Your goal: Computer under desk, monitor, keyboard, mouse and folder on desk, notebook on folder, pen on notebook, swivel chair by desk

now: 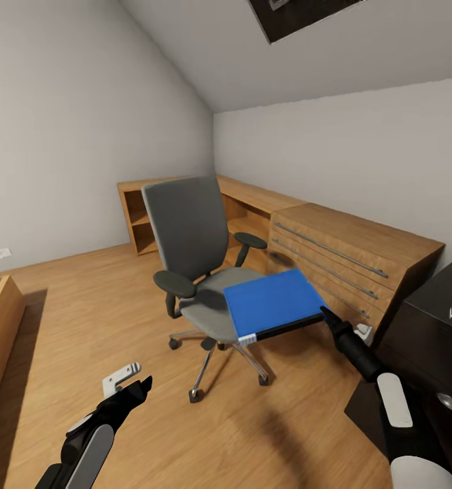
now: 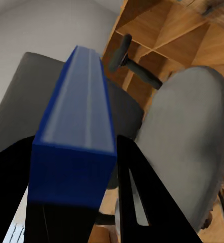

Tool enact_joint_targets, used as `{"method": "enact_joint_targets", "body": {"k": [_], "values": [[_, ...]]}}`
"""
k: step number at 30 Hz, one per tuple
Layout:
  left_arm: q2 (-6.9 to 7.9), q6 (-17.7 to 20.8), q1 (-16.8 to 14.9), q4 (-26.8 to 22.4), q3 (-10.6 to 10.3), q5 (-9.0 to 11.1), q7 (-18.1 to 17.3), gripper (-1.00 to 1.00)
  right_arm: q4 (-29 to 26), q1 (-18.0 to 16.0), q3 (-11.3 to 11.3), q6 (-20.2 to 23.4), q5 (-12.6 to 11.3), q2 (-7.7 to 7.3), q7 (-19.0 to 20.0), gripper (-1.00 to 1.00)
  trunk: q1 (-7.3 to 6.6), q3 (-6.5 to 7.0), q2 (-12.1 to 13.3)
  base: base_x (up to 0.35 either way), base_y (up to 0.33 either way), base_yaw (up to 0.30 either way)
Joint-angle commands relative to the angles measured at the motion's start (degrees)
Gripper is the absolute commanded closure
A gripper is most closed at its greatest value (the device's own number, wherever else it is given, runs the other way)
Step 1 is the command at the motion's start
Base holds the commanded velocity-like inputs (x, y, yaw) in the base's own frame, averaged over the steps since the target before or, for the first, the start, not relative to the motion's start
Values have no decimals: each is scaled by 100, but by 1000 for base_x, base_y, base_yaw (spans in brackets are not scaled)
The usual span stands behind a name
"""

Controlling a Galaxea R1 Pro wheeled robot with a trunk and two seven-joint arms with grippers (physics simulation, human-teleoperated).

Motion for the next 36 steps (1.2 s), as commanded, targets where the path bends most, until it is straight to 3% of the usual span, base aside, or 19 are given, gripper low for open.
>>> {"method": "enact_joint_targets", "body": {"k": [1, 8, 11, 14, 17, 20, 26, 27, 31, 33, 36], "values": [[6, 4, -4, -8, -13, 57, 59, -100, -92, -4, -18, 49, -10, -12, 3, 100, -23, 13, 39, 0, 0, 0], [0, 4, -4, 31, -18, 57, 61, -100, -885, 11, -27, 127, 225, -17, -342, 100, -177, 139, 320, 0, 0, 0], [-1, 4, -4, 58, -23, 57, 61, -100, -1432, 25, -28, 269, 345, 65, -842, 100, -243, 192, 440, 0, 0, 0], [1, 4, -4, 66, -26, 57, 61, -100, -1898, 53, -43, 334, 377, 271, -1444, 100, -309, 246, 561, 0, 0, 0], [3, 4, -4, 69, -24, 57, 61, -100, -2454, 86, -92, 346, 387, 594, -2392, 100, -375, 300, 681, 0, 0, 0], [0, 4, -4, 75, -27, 57, 61, -100, -2741, 174, -112, 337, 389, 719, -2905, 100, -441, 354, 801, 0, 0, 0], [-2, 4, -4, 79, -30, 56, 61, -100, -2907, 295, -116, 366, 326, 799, -3207, 100, -572, 462, 1042, 0, 0, 0], [-2, 4, -4, 81, -30, 56, 61, -100, -2909, 301, -118, 368, 283, 803, -3218, 100, -594, 480, 1082, 0, 0, 0], [-2, 4, -4, 81, -30, 54, 61, -100, -2891, 316, -123, 381, -379, 804, -3254, 100, -682, 552, 1242, 0, 0, 0], [-2, 4, -4, 80, -31, 52, 61, -100, -2864, 319, -131, 386, -974, 782, -3267, 100, -726, 587, 1323, 0, 0, 0], [-2, 4, -4, 80, -36, 53, 61, -100, -2844, 325, -146, 386, -1290, 753, -3270, 100, -792, 641, 1443, 0, 0, 0]]}}
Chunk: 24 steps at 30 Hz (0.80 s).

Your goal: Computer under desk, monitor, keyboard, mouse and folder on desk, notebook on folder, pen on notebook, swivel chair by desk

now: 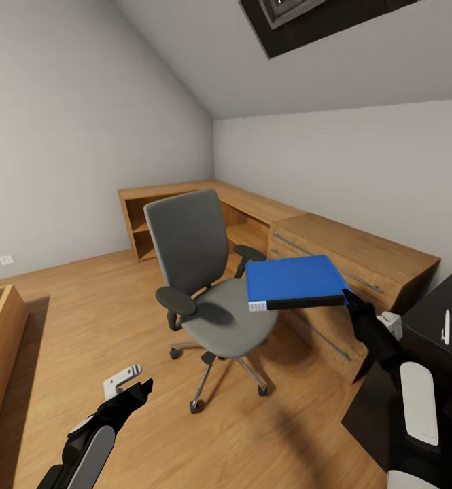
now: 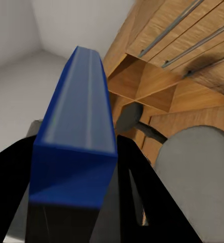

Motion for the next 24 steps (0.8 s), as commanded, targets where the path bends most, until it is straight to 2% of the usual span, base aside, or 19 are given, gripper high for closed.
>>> {"method": "enact_joint_targets", "body": {"k": [1, 7, 16, 17, 19, 21, 24], "values": [[6, 4, -4, -8, -15, 56, 58, -100, -1, -6, -20, 40, -65, -2, -5, 100, -23, 13, 39, 0, 0, 0], [-1, 4, -4, -8, -17, 51, 58, -100, -13, 28, -44, 22, -256, -16, -7, 100, -155, 121, 280, 0, 0, 0], [-2, 4, -4, 127, -96, 45, 45, -100, -24, 42, -111, -53, -275, -3, -29, 100, -353, 282, 640, 0, 0, -26], [-2, -4, -4, 202, -601, 36, 62, -100, -25, 42, -143, -80, -273, -8, -33, 100, -375, 300, 681, 0, 0, -254], [-2, -5, -4, 281, -674, 39, 120, -100, -26, 42, -176, -82, -274, -13, -30, 100, -419, 336, 761, 0, 0, -260], [-2, -42, -4, 796, -753, 28, 208, -100, -26, 42, -202, -83, -275, -14, -27, 100, -462, 372, 841, 0, 0, -264], [1, -240, -4, 1182, -800, 27, 228, -100, -30, 42, -211, -83, -275, -16, -25, 100, -528, 426, 961, 0, 0, -265]]}}
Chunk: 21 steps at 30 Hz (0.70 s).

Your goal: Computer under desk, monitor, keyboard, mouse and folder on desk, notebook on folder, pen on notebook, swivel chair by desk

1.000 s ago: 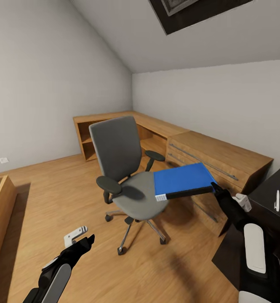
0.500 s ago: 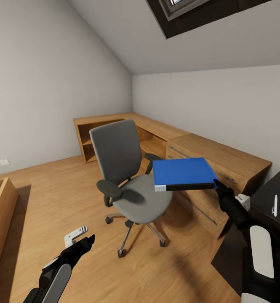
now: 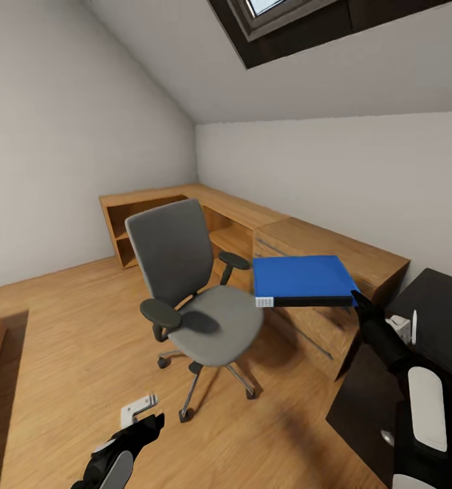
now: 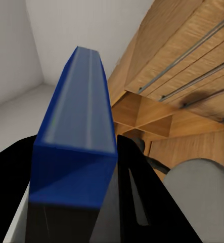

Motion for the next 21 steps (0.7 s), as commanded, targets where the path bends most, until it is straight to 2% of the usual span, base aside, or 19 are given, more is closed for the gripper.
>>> {"method": "enact_joint_targets", "body": {"k": [1, 3, 7, 8, 10, 12, 16, 21], "values": [[11, -172, -3, 176, -29, 57, 55, -100, -5, -8, -18, 39, -26, 6, -6, 100, -23, 13, 39, 0, 0, -265], [21, -577, -3, 651, -42, 56, 45, -100, -7, -8, -20, 39, -26, 3, -6, 100, -67, 49, 119, 0, 0, -266], [33, -1008, -3, 1318, -48, 53, 33, -100, -8, -8, -21, 39, -26, 6, -11, 100, -155, 121, 279, 0, 0, -266], [36, -1161, -3, 1764, -58, 51, 34, -100, -6, -8, -22, 39, -26, 15, -13, 100, -177, 139, 319, 0, 0, -266], [37, -1223, -3, 2090, -81, 45, 32, -100, -4, -8, -22, 39, -26, 22, -13, 100, -221, 175, 400, 0, 0, -266], [33, -1338, -3, 2700, -189, 38, 28, -100, -5, -8, -22, 46, -26, 31, -19, 100, -265, 211, 480, 0, 0, -266], [14, -1657, -3, 3328, -328, 41, -58, -100, -30, -8, -60, 54, -35, 32, -25, 100, -353, 282, 640, 0, 0, -266], [22, -1787, -3, 3760, -415, 46, -476, -100, -43, -8, -127, 57, -52, 19, -24, 100, -462, 372, 841, 0, 0, -266]]}}
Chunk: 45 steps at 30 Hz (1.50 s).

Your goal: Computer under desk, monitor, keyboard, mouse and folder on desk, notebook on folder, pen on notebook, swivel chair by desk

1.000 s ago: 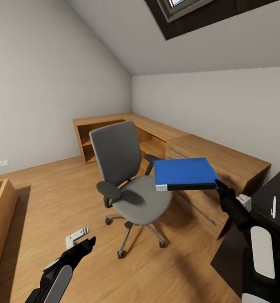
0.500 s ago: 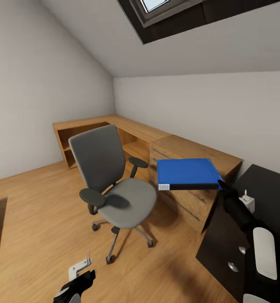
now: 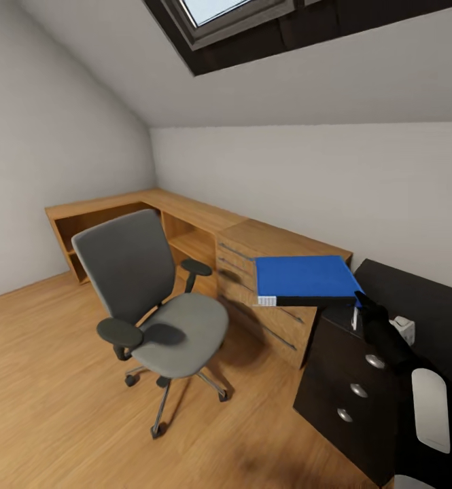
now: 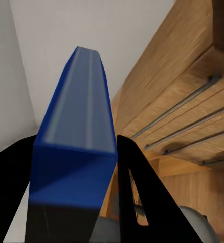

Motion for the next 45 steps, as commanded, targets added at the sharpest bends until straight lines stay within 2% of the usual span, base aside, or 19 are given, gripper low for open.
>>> {"method": "enact_joint_targets", "body": {"k": [1, 14, 24, 29, 34, 45], "values": [[10, 19, -1, -3, -49, 32, 25, -100, -4, -8, -18, 39, -31, 6, -10, 100, -23, 13, 38, 0, 0, -268], [12, -12, -1, 242, -53, 43, -373, -100, 20, -8, -32, -85, -32, 10, -141, 100, -308, 246, 560, 0, 0, -269], [3, -26, -1, 256, -53, 38, -421, -100, 22, -8, -34, -93, -32, 3, -251, 100, -528, 426, 961, 0, 0, -269], [-2, -315, -1, 324, -53, 39, -422, -100, 19, -8, -37, -93, -32, 0, -268, 100, -638, 516, 1161, 0, 0, -269], [-35, -632, -1, 440, -56, 36, -427, -100, 20, -8, -182, -93, -38, -3, -269, 100, -748, 605, 1362, 0, 0, -280], [-75, -689, -1, 474, -62, 36, -429, -100, 21, -8, -228, -100, -34, 16, -257, 100, -989, 803, 1803, 0, 0, -298]]}}
